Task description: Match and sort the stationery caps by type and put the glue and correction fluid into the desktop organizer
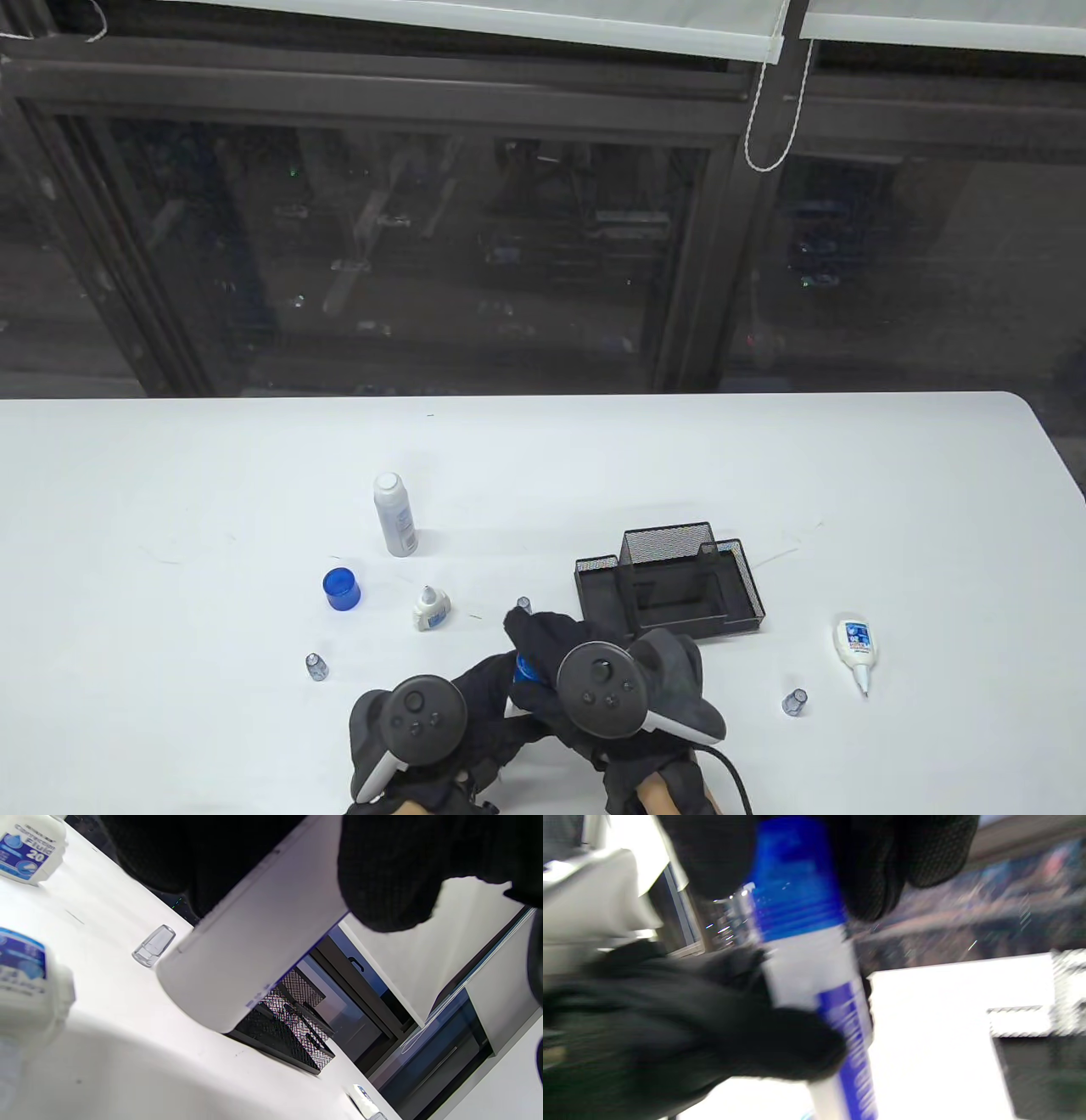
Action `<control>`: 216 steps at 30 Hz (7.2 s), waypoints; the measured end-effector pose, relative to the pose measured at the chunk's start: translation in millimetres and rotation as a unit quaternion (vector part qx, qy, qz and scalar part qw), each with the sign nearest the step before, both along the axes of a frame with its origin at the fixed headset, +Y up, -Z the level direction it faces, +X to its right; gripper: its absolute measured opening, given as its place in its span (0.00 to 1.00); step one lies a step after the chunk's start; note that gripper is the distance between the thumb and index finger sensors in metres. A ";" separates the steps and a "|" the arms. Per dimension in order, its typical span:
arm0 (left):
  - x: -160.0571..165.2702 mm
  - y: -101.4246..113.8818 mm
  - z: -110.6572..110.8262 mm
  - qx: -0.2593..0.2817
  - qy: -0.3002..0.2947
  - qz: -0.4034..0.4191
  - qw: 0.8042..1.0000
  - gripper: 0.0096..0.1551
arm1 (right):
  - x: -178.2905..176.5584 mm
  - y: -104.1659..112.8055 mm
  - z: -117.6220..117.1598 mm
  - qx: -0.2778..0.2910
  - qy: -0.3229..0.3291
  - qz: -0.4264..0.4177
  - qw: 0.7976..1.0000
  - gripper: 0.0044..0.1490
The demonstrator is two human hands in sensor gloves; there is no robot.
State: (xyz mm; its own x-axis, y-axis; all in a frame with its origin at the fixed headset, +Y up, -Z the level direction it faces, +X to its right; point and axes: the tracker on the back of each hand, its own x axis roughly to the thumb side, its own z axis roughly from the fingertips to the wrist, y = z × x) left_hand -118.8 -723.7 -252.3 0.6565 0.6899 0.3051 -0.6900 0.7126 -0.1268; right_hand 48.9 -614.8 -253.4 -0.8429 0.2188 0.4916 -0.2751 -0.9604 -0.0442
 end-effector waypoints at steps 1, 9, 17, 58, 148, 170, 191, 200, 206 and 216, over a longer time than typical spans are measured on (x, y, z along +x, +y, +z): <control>0.3 -0.8 -0.2 -0.003 -0.001 0.001 1.000 0.43 | -0.8 -1.0 -0.4 0.021 -0.025 0.022 0.999 0.48; -0.3 1.2 -0.1 0.008 0.006 -0.007 1.000 0.43 | -4.6 1.7 -1.4 -0.094 0.045 -0.011 0.994 0.41; -2.1 -0.1 -1.5 0.006 0.010 0.001 1.000 0.43 | -6.9 3.6 -2.6 -0.109 0.082 -0.012 0.991 0.42; -5.2 -1.7 -3.5 0.008 0.026 -0.017 0.999 0.43 | -12.3 1.1 -9.5 0.008 -0.016 0.066 0.998 0.48; -69.3 7.6 0.9 0.072 0.122 -0.231 0.962 0.43 | 75.5 14.9 -81.3 -0.084 -0.122 -0.117 0.982 0.50; -79.6 74.3 -51.5 0.055 0.189 -0.201 0.960 0.52 | 92.4 -84.9 0.2 -0.104 -0.114 -0.122 0.980 0.43; -82.7 48.4 -197.5 -0.081 0.260 -0.346 0.898 0.40 | 94.3 -96.3 -4.9 -0.139 -0.110 -0.114 0.978 0.43; -84.4 68.0 -183.4 -0.022 0.246 -0.294 0.923 0.36 | 93.0 -97.1 -4.9 -0.140 -0.107 -0.112 0.978 0.42; -67.2 127.4 -141.3 0.079 0.190 -0.244 0.948 0.36 | 92.8 -97.4 -4.5 -0.135 -0.107 -0.123 0.977 0.44; -29.5 178.1 -56.1 0.181 0.055 -0.198 0.962 0.36 | 92.1 -91.5 1.8 -0.113 -0.085 -0.185 0.972 0.51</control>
State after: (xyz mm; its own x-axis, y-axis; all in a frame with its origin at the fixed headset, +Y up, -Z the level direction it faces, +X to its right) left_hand -148.3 -545.6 -308.5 0.8882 0.2412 0.3910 -0.3506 0.9059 0.2375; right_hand 141.0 -706.3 -251.6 -0.7510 0.6088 0.2555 -0.6107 -0.7876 0.0817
